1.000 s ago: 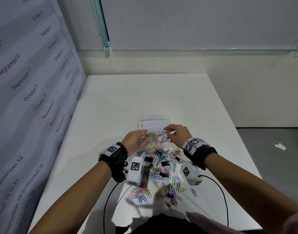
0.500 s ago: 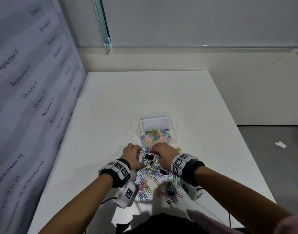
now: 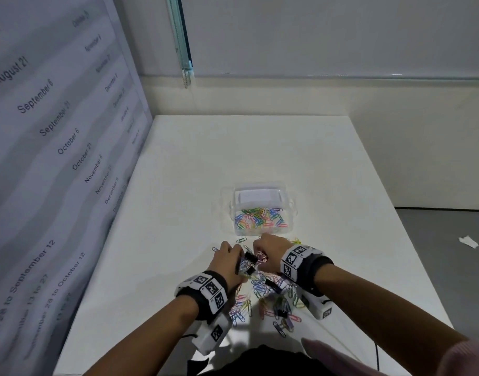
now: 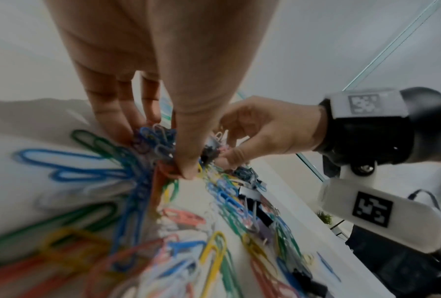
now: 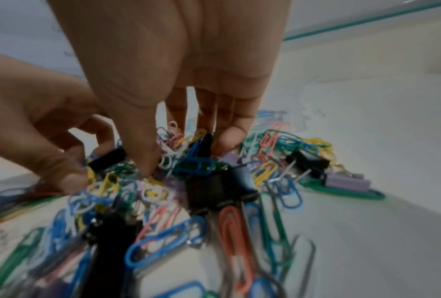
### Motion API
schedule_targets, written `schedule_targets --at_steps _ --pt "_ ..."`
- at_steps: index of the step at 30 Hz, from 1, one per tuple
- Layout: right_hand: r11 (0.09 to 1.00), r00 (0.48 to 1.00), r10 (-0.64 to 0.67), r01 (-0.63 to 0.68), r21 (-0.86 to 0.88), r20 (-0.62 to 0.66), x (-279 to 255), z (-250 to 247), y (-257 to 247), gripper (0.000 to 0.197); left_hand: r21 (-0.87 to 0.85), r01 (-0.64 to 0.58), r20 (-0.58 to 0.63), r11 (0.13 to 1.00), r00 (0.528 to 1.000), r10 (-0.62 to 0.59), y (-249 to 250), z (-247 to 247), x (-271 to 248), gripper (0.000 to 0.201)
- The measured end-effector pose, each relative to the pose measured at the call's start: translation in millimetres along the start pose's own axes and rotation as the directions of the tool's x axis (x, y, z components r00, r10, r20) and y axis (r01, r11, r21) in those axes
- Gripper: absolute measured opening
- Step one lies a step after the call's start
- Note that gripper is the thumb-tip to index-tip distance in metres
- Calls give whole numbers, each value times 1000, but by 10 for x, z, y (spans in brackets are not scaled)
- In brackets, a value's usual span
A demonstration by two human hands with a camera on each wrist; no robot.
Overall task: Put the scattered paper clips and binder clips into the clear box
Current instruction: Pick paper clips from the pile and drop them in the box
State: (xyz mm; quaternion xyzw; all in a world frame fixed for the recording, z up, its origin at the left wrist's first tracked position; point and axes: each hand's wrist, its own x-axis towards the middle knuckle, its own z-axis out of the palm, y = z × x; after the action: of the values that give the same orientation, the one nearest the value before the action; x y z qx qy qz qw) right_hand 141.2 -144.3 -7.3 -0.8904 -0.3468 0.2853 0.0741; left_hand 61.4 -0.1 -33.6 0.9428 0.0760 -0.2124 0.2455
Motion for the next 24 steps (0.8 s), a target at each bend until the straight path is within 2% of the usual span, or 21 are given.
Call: schedule_targets --at_steps 4,8,14,18,22,24 --pt "994 996 67 -63 86 -54 -54 -71 75 17 4 6 9 1000 1000 -6 -26 -81 49 32" --pt "983 991 94 -77 168 -92 -93 -153 136 18 -55 37 6 998 999 -37 -57 -195 83 22" --pt "962 981 117 -72 263 -157 -117 -272 157 22 -301 91 19 949 996 -90 -146 -299 95 23" --pt "956 971 118 -54 288 -207 -110 -394 199 20 -585 160 107 795 987 -120 -207 -333 115 23" --pt "938 940 197 -99 331 -277 -51 -525 285 23 -765 156 94 625 987 -131 -79 -439 138 22" --pt "921 923 243 -123 370 -297 -44 -550 330 23 -811 138 75 569 988 -132 8 -513 204 22"
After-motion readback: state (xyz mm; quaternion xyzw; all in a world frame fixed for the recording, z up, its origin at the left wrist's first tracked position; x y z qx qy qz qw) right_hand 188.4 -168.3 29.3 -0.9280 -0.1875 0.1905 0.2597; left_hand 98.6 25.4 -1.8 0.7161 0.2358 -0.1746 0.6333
